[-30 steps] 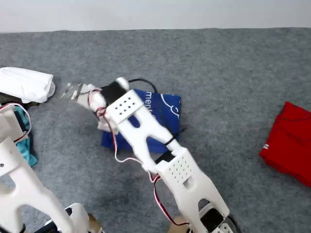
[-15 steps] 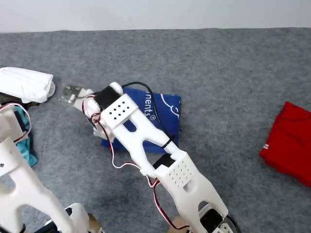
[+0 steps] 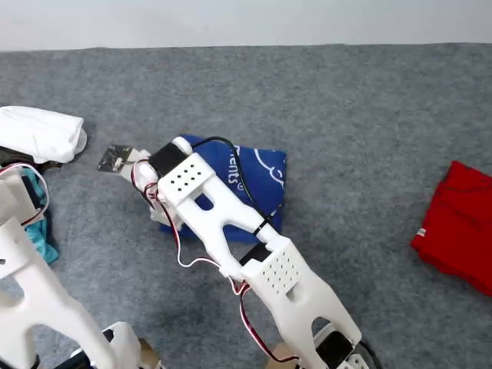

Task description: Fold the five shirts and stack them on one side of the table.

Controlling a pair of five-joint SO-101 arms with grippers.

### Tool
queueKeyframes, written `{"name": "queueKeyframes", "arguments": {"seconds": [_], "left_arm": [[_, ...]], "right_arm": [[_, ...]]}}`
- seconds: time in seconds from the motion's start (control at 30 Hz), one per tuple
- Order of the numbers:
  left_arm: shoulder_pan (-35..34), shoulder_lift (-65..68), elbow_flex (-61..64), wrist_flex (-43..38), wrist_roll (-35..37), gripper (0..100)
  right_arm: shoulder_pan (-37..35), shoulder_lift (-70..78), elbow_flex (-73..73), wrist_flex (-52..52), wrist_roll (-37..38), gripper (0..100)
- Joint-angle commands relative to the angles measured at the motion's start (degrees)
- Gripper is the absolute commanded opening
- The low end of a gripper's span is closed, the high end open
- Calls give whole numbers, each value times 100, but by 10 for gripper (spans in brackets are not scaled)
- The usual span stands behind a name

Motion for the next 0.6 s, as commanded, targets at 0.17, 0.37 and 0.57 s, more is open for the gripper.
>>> {"name": "queueKeyframes", "arguments": {"seconds": [0.17,0.37,0.57], "left_arm": [[-9,-149,-22,105,0,3],[-9,-149,-22,105,0,3],[-9,-149,-22,105,0,3]], "right_arm": [[-13,-57,-281,-295,-26,13],[-48,-198,-343,-101,-26,10],[-163,-435,-545,312,-18,10]]}}
